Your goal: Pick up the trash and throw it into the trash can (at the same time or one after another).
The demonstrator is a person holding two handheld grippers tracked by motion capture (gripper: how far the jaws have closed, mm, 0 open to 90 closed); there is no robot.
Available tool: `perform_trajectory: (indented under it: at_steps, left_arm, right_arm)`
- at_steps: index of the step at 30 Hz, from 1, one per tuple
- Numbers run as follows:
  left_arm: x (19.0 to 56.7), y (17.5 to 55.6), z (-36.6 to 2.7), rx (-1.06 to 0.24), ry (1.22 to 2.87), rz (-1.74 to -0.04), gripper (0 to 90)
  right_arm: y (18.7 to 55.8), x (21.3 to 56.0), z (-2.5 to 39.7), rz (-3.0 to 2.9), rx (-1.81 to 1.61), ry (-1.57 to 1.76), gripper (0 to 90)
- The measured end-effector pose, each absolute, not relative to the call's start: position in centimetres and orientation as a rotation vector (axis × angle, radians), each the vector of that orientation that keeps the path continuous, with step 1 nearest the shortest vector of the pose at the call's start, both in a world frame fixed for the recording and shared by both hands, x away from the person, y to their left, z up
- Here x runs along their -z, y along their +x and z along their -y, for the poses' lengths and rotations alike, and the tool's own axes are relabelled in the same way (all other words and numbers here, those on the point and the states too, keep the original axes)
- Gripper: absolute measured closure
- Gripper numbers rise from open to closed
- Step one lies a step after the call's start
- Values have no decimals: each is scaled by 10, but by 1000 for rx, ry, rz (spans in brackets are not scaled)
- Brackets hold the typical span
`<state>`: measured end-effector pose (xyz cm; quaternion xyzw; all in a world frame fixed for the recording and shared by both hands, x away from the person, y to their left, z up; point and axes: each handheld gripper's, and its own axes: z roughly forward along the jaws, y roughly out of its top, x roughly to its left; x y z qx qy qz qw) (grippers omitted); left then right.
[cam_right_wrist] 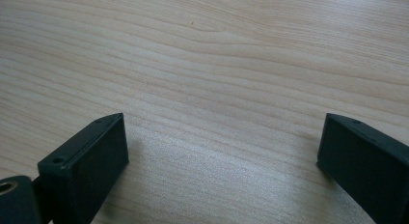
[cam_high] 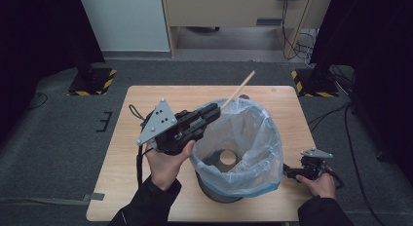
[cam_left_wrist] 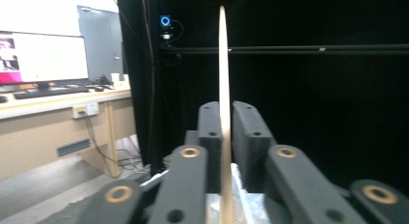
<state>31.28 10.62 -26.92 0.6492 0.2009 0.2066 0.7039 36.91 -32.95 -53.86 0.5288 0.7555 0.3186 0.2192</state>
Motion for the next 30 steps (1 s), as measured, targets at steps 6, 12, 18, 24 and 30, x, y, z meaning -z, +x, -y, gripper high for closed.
perform_trajectory:
  at_steps: [6, 12, 18, 24, 30]
  left_arm:
    - [273, 314, -122, -475, 1445, -479, 709]
    - [279, 314, -155, -541, 1441, -547, 650]
    - [296, 320, -186, -572, 1454, -651, 587]
    - [323, 334, -207, -613, 1501, -764, 556]
    - [358, 362, -225, -628, 1531, -929, 524]
  right_arm:
    - [369, 539, 329, -2092, -882, 1460, 40]
    - [369, 539, 329, -2092, -882, 1460, 40]
    - [369, 539, 329, -2092, -882, 1460, 40]
    - [369, 539, 329, -2092, -882, 1460, 40]
    - [369, 539, 329, -2092, -881, 1460, 40]
